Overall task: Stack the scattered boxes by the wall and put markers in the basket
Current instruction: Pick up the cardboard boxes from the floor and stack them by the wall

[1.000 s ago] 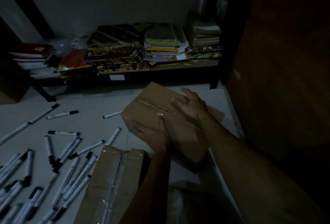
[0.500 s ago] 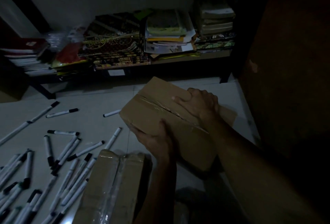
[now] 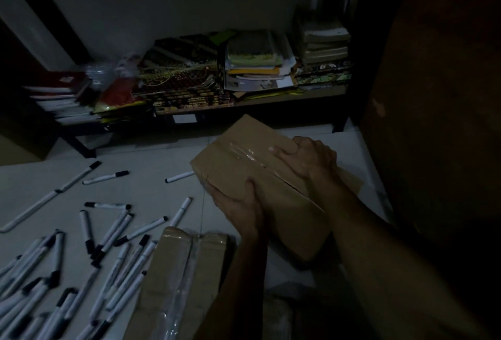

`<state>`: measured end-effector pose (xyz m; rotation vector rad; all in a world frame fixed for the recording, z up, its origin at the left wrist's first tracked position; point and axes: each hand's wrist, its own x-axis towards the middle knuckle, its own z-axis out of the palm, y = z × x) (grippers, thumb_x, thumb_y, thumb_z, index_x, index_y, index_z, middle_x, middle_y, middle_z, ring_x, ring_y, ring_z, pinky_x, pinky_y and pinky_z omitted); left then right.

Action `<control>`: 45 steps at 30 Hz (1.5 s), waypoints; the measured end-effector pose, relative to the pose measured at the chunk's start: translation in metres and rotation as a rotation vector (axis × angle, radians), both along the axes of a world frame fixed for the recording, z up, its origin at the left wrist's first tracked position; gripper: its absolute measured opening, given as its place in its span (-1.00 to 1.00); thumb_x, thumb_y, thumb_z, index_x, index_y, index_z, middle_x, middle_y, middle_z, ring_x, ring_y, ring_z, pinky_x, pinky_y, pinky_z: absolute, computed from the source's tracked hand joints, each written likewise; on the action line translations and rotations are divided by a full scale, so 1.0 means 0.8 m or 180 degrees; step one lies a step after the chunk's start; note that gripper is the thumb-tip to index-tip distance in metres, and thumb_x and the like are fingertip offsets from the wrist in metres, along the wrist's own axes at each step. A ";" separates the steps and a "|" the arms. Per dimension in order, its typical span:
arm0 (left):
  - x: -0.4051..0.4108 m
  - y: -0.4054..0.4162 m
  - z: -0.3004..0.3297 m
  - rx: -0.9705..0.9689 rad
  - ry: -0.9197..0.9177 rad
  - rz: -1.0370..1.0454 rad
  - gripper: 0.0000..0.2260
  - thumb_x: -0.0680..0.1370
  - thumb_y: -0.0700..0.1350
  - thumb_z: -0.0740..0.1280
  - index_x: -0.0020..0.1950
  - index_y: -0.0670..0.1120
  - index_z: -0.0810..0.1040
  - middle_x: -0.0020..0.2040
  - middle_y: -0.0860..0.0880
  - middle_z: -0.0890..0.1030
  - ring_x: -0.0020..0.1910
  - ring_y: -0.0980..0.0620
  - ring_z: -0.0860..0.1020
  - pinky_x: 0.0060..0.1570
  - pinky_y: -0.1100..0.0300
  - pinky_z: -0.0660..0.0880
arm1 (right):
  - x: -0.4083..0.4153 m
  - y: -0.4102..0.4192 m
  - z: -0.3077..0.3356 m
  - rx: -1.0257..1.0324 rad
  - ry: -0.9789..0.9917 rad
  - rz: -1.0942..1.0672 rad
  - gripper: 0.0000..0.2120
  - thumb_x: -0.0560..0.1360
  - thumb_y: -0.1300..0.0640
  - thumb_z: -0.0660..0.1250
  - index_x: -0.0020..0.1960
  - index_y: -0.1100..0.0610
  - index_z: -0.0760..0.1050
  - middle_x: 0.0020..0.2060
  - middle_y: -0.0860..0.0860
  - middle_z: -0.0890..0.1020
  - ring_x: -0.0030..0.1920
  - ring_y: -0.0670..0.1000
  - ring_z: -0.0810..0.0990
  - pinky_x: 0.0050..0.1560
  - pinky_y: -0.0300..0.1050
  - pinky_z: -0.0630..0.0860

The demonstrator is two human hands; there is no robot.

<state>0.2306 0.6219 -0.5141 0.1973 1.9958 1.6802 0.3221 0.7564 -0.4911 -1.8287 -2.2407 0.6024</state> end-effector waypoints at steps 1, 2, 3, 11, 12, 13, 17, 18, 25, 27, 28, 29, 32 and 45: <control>-0.005 -0.001 0.013 -0.0057 0.0116 -0.0011 -0.18 0.51 0.07 0.41 0.61 0.02 -0.02 0.56 -0.08 0.19 0.51 -0.10 0.24 0.49 -0.05 0.18 | -0.001 -0.001 0.012 -0.0018 0.0078 -0.0064 -0.23 0.27 -0.63 0.10 0.21 -0.12 0.53 0.15 0.05 0.63 0.13 0.16 0.57 0.05 0.01 0.35; -0.010 0.000 0.023 0.0038 0.0192 0.0008 -0.17 0.50 0.07 0.42 0.61 0.03 -0.03 0.56 -0.07 0.18 0.51 -0.11 0.22 0.50 -0.05 0.16 | -0.004 -0.002 0.026 -0.0013 0.0138 -0.0119 -0.22 0.27 -0.63 0.11 0.21 -0.12 0.54 0.16 0.05 0.62 0.14 0.16 0.57 0.05 0.01 0.34; -0.015 -0.003 0.037 0.0130 0.0211 -0.0009 -0.16 0.50 0.07 0.42 0.61 0.03 -0.03 0.57 -0.07 0.18 0.51 -0.10 0.22 0.50 -0.04 0.16 | -0.008 -0.006 0.043 0.0027 0.0178 -0.0143 -0.24 0.27 -0.63 0.12 0.18 -0.11 0.55 0.14 0.06 0.63 0.14 0.16 0.57 0.03 0.01 0.32; -0.076 -0.044 0.148 0.0421 0.0420 -0.0738 -0.19 0.54 -0.01 0.41 0.61 -0.02 -0.05 0.57 -0.07 0.16 0.50 -0.12 0.24 0.47 -0.09 0.24 | -0.017 -0.075 0.153 0.0175 0.0211 -0.0323 -0.24 0.33 -0.59 0.11 0.16 -0.02 0.58 0.14 0.10 0.62 0.14 0.19 0.57 0.09 0.02 0.41; -0.084 -0.051 0.160 0.0421 0.0418 -0.0862 -0.19 0.53 -0.02 0.41 0.61 -0.01 -0.05 0.56 -0.08 0.18 0.48 -0.14 0.26 0.45 -0.12 0.28 | -0.017 -0.087 0.162 0.0142 0.0208 -0.0352 -0.24 0.34 -0.59 0.11 0.15 -0.02 0.58 0.14 0.10 0.62 0.15 0.19 0.57 0.16 0.05 0.43; -0.092 -0.060 0.174 0.0448 0.0406 -0.0978 -0.19 0.53 -0.03 0.42 0.61 0.00 -0.03 0.55 -0.10 0.22 0.46 -0.16 0.30 0.42 -0.14 0.32 | -0.017 -0.100 0.173 0.0119 0.0210 -0.0376 -0.25 0.34 -0.59 0.10 0.14 -0.01 0.58 0.13 0.10 0.62 0.15 0.19 0.56 0.21 0.10 0.42; -0.119 -0.088 0.225 0.0502 0.0221 -0.1372 -0.26 0.52 -0.08 0.43 0.59 0.00 0.08 0.46 -0.14 0.36 0.34 -0.23 0.43 0.30 -0.20 0.43 | -0.020 -0.143 0.212 0.0059 0.0254 -0.0499 -0.22 0.33 -0.59 0.09 0.15 0.00 0.59 0.15 0.11 0.61 0.17 0.19 0.55 0.22 0.07 0.39; -0.126 -0.092 0.238 0.0508 0.0165 -0.1454 -0.27 0.51 -0.09 0.44 0.57 0.00 0.11 0.44 -0.15 0.38 0.31 -0.23 0.45 0.28 -0.20 0.45 | -0.021 -0.151 0.222 0.0073 0.0262 -0.0542 -0.20 0.33 -0.60 0.09 0.17 0.00 0.59 0.17 0.12 0.61 0.18 0.19 0.55 0.18 0.06 0.39; -0.172 -0.121 0.296 0.0667 -0.0251 -0.1926 -0.38 0.50 -0.17 0.44 0.50 -0.03 0.26 0.30 -0.16 0.50 0.16 -0.19 0.55 0.09 -0.14 0.57 | -0.033 -0.196 0.274 -0.0029 0.0279 -0.0440 -0.10 0.31 -0.62 0.05 0.43 -0.07 0.41 0.37 0.11 0.48 0.32 0.23 0.46 0.29 0.13 0.40; -0.181 -0.125 0.306 0.0698 -0.0448 -0.2044 -0.45 0.51 -0.15 0.44 0.44 0.01 0.31 0.23 -0.12 0.54 0.07 -0.14 0.59 -0.13 0.01 0.59 | -0.033 -0.198 0.283 -0.0310 0.0616 -0.0286 -0.16 0.33 -0.58 0.11 0.46 -0.13 0.36 0.41 0.04 0.44 0.34 0.19 0.44 0.30 0.09 0.40; -0.184 -0.125 0.309 0.0720 -0.0512 -0.2071 -0.49 0.50 -0.14 0.44 0.39 0.04 0.33 0.20 -0.11 0.55 0.04 -0.12 0.60 -0.19 0.05 0.58 | -0.032 -0.197 0.288 -0.0478 0.0939 -0.0197 -0.21 0.35 -0.54 0.17 0.45 -0.14 0.36 0.40 0.00 0.46 0.30 0.14 0.48 0.25 0.03 0.44; -0.186 -0.125 0.310 0.0749 -0.0554 -0.2068 -0.52 0.50 -0.13 0.44 0.35 0.05 0.34 0.19 -0.10 0.55 0.04 -0.12 0.60 -0.19 0.06 0.58 | -0.031 -0.197 0.293 -0.0630 0.1295 -0.0135 -0.27 0.37 -0.48 0.23 0.43 -0.15 0.38 0.35 -0.03 0.49 0.21 0.06 0.53 0.12 -0.06 0.48; -0.187 -0.125 0.313 0.0816 -0.0599 -0.2051 -0.47 0.50 -0.12 0.45 0.41 0.04 0.34 0.21 -0.11 0.55 0.09 -0.15 0.60 -0.06 -0.02 0.60 | -0.031 -0.193 0.303 -0.0936 0.2156 -0.0199 -0.43 0.42 -0.27 0.39 0.38 -0.16 0.40 0.22 -0.08 0.56 -0.05 -0.12 0.57 -0.22 -0.22 0.44; -0.196 -0.085 0.357 0.0932 0.0182 -0.2128 -0.61 0.54 -0.22 0.35 0.35 -0.02 0.44 0.06 0.02 0.61 -0.13 0.14 0.60 -0.32 0.30 0.52 | -0.031 -0.155 0.331 -0.0870 0.2957 -0.0176 -0.41 0.55 0.07 0.36 0.53 -0.05 0.24 0.24 -0.03 0.58 -0.01 -0.07 0.58 -0.09 -0.26 0.53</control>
